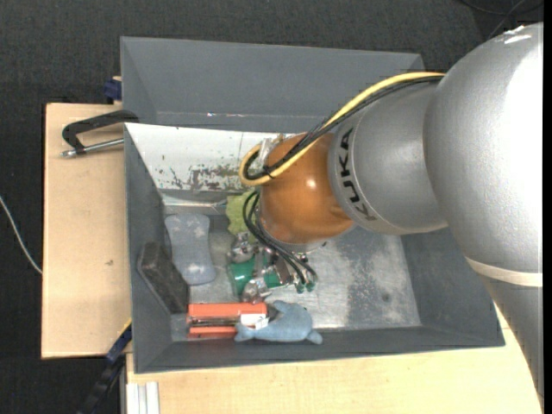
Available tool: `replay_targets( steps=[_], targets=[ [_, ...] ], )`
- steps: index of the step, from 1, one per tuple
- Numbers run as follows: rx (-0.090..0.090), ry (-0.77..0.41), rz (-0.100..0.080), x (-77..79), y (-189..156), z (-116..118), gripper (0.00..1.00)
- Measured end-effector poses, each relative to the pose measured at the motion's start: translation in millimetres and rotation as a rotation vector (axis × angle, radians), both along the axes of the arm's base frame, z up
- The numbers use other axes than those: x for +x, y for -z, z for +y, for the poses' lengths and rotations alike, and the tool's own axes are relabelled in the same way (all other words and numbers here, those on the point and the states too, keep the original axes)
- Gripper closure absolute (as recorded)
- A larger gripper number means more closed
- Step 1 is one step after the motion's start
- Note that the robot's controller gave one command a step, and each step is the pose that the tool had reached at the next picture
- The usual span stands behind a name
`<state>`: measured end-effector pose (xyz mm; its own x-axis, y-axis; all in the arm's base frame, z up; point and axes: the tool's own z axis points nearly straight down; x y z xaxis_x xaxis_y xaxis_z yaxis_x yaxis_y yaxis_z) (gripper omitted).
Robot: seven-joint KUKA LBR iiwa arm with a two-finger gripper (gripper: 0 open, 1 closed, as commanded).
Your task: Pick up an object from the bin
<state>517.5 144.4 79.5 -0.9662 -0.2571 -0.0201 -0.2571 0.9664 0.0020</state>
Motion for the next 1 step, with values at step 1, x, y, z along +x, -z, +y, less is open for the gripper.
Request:
replay_targets(
  steps=[1],
  targets=[
    [0.003,-0.055,0.014,9.7,0.6,-2.3,1.00]
  ],
)
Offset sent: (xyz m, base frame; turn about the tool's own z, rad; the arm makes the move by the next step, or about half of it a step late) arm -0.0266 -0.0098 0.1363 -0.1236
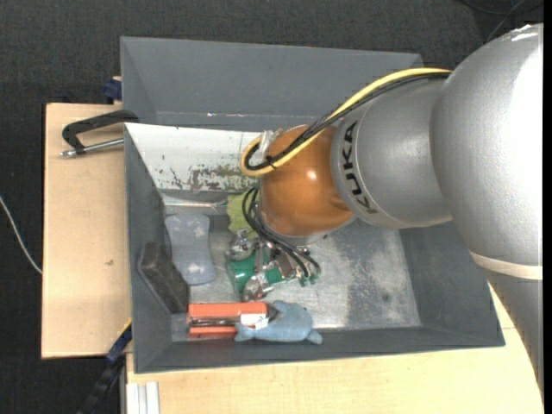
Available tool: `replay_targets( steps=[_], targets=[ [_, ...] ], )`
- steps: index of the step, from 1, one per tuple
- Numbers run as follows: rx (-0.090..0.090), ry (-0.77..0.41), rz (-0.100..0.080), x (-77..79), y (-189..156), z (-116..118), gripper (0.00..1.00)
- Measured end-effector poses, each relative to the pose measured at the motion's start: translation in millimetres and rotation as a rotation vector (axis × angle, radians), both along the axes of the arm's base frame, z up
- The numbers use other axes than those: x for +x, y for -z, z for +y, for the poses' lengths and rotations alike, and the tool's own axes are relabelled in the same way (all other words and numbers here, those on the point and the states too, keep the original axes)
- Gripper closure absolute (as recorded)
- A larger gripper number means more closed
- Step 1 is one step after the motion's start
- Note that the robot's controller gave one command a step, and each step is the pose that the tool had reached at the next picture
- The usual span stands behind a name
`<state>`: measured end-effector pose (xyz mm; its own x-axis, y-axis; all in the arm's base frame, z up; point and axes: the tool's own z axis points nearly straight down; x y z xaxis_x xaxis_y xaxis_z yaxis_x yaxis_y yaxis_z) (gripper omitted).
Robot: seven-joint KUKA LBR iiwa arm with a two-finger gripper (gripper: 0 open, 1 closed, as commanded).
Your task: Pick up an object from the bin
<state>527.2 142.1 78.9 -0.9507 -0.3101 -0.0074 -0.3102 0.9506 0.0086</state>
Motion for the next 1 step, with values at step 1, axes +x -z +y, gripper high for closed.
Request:
replay_targets(
  steps=[1],
  targets=[
    [-0.008,-0.068,-0.001,-35.1,-138.1,-6.3,1.00]
  ],
)
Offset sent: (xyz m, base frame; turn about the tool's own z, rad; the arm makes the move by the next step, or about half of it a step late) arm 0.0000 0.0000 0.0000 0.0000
